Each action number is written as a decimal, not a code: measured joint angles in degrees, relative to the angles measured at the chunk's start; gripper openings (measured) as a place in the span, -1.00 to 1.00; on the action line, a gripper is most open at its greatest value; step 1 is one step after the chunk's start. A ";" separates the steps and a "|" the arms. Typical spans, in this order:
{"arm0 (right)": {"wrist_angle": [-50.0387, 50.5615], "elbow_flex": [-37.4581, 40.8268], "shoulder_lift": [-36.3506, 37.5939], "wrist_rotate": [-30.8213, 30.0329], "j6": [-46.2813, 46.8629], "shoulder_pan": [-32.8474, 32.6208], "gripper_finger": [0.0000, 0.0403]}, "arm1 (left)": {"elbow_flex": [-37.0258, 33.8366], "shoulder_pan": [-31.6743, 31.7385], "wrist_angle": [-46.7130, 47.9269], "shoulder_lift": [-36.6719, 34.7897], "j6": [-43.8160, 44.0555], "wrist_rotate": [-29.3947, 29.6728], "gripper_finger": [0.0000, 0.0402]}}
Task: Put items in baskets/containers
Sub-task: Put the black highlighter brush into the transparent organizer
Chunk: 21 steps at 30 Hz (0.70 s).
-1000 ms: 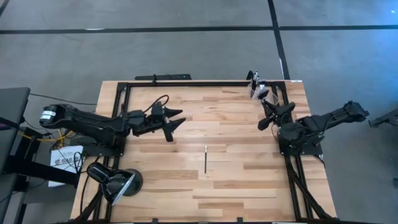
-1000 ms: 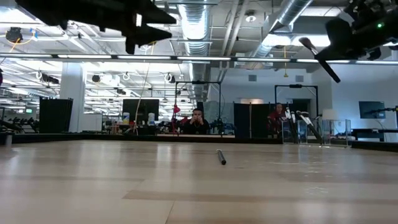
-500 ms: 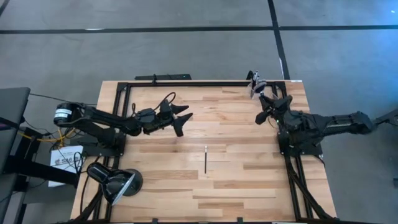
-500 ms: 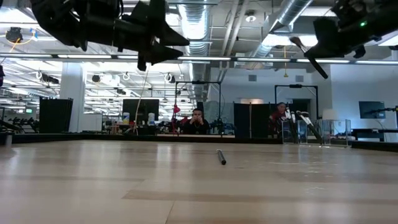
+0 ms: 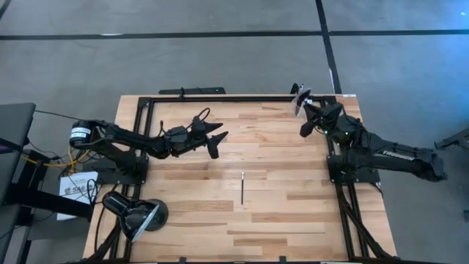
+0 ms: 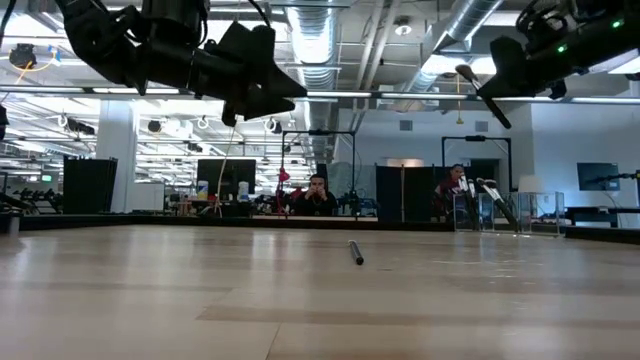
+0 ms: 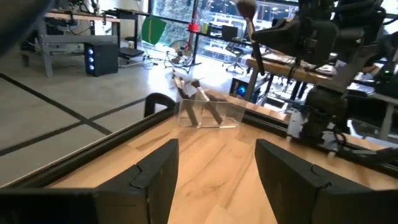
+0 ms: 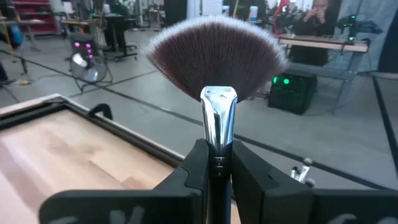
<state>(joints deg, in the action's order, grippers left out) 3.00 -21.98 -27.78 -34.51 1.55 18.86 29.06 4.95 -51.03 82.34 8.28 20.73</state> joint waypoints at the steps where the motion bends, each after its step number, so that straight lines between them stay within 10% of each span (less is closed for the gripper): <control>1: -0.14 0.00 -0.35 0.63 -0.12 1.37 -0.82 | 0.00 0.43 -0.05 0.03 -0.13 -0.02 0.04; 9: -7.65 0.00 -4.72 12.02 -1.04 12.62 -0.83 | 0.00 3.15 -2.58 -0.30 -0.13 -3.69 0.04; 21: -34.67 13.52 -10.94 12.37 -0.92 18.19 -0.83 | 0.02 5.57 -6.88 -7.84 -0.14 -12.07 0.04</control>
<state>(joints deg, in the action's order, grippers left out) -31.67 -8.46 -38.72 -22.14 0.63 37.06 29.08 10.52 -57.91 74.50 8.14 8.67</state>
